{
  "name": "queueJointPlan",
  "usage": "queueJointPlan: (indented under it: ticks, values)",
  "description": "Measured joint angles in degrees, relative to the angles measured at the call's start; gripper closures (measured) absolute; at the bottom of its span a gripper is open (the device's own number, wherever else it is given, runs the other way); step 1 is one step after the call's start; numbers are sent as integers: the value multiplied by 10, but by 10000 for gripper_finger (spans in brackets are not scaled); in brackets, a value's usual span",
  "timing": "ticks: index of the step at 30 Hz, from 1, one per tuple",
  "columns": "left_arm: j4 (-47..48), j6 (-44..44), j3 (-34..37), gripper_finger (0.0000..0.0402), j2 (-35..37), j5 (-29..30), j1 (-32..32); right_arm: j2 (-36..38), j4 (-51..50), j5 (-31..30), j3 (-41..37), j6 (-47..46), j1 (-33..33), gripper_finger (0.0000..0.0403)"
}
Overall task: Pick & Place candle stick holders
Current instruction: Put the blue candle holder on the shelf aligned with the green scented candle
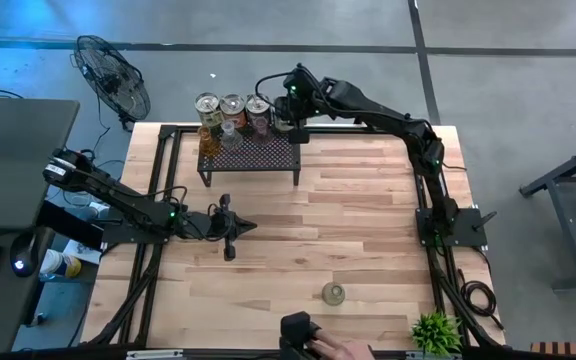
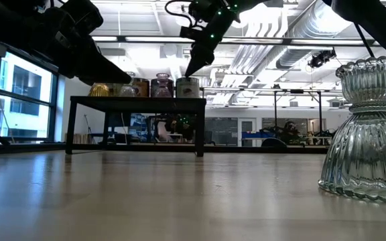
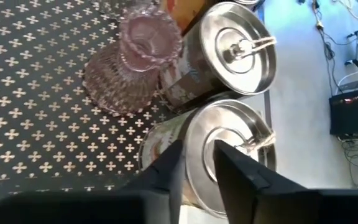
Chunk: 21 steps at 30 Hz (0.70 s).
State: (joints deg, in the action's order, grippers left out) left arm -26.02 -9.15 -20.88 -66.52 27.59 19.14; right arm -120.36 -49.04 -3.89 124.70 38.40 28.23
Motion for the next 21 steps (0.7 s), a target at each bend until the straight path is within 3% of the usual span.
queueJointPlan:
  ticks: [6, 10, 15, 17, 21]
  values:
    - [0, 0, 0, 399, 0, 0, 0, 1, 8, -45, 1, 1, -8, 283]
    - [0, 0, 0, 399, 0, 0, 0, 27, -29, -94, 1, -22, -27, 289]
    - [1, 0, 0, 399, 0, -1, 0, 70, -135, 39, 2, -103, -56, 368]
    - [1, 1, 0, 399, 0, -2, 0, 70, -157, 47, 1, -118, -77, 393]
    - [1, 3, 0, 399, 0, -5, 0, 76, -126, 28, -15, -137, -136, 392]
